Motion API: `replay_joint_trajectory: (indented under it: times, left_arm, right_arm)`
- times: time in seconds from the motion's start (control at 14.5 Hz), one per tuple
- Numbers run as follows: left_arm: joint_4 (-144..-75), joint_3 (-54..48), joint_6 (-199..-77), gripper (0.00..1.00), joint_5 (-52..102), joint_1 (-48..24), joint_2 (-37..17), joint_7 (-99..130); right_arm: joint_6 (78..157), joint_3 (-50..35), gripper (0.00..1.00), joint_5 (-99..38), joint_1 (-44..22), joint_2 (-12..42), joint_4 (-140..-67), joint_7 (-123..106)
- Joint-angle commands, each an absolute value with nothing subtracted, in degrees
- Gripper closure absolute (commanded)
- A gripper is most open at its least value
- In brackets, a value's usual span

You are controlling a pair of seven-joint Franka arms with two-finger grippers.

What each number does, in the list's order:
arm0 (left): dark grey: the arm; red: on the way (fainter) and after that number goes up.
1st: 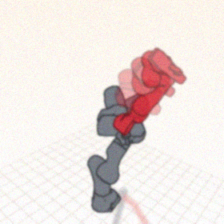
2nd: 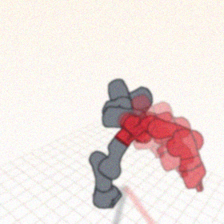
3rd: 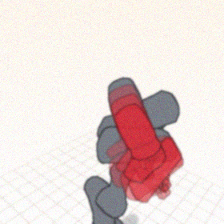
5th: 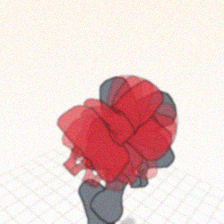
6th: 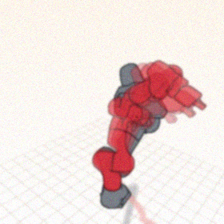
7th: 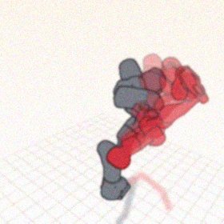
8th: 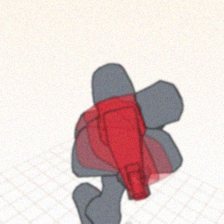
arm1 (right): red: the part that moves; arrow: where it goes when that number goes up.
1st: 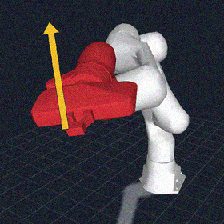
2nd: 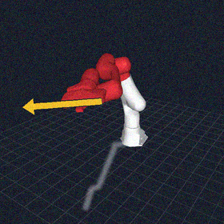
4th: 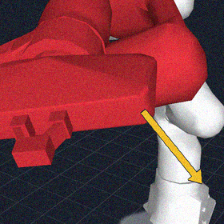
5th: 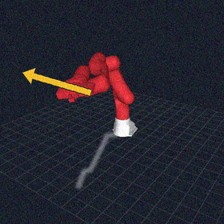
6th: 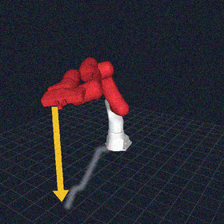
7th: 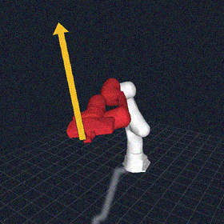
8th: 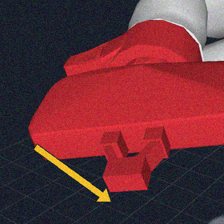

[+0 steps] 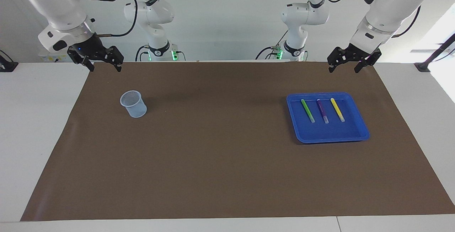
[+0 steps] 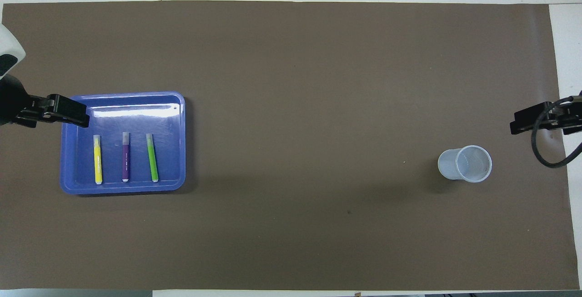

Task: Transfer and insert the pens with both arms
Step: 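Move the right gripper toward the table center while the left gripper reaches the tray, then lower the left gripper onto the yellow pen in the blue tray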

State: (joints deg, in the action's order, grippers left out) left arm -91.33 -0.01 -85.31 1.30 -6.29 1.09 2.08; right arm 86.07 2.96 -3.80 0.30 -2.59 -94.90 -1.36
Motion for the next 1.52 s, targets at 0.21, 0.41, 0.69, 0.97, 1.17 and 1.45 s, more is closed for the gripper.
replay_joint_trajectory:
  times: [0.21, 0.41, 0.69, 0.97, 1.17, 1.45]
  left_arm:
    - [-107.0, 0.6, -94.1, 0.00, 1.7, -1.9, 9.2, 0.8]
    - [-112.3, 0.6, -100.1, 0.00, 1.7, 3.7, 9.0, -7.6]
    - [-122.1, 0.6, -110.5, 0.00, 1.7, 6.8, 6.6, -12.4]
    - [-127.3, 0.6, -119.1, 0.00, 1.7, 8.7, 1.8, -16.2]
    - [-131.7, 0.5, -125.6, 0.06, 1.7, 8.4, 1.3, -16.4]
    - [-132.3, 0.5, -128.4, 0.07, 1.7, 7.8, -1.5, -16.6]
  right_arm:
    - [92.5, 2.6, 0.00, -20.4, -1.6, -6.8, -103.1, 0.3]
    - [98.3, 2.4, 0.00, -28.8, -3.4, -10.3, -111.6, 1.8]
    - [105.1, 2.1, 0.00, -40.6, -5.8, -14.0, -120.3, 5.5]
    - [111.2, 2.0, 0.00, -47.1, -10.8, -13.4, -122.2, 6.2]
    - [112.6, 2.0, 0.00, -55.3, -12.4, -11.2, -124.8, 3.4]
    - [116.9, 1.9, 0.00, -59.0, -14.4, -9.0, -125.0, 1.1]
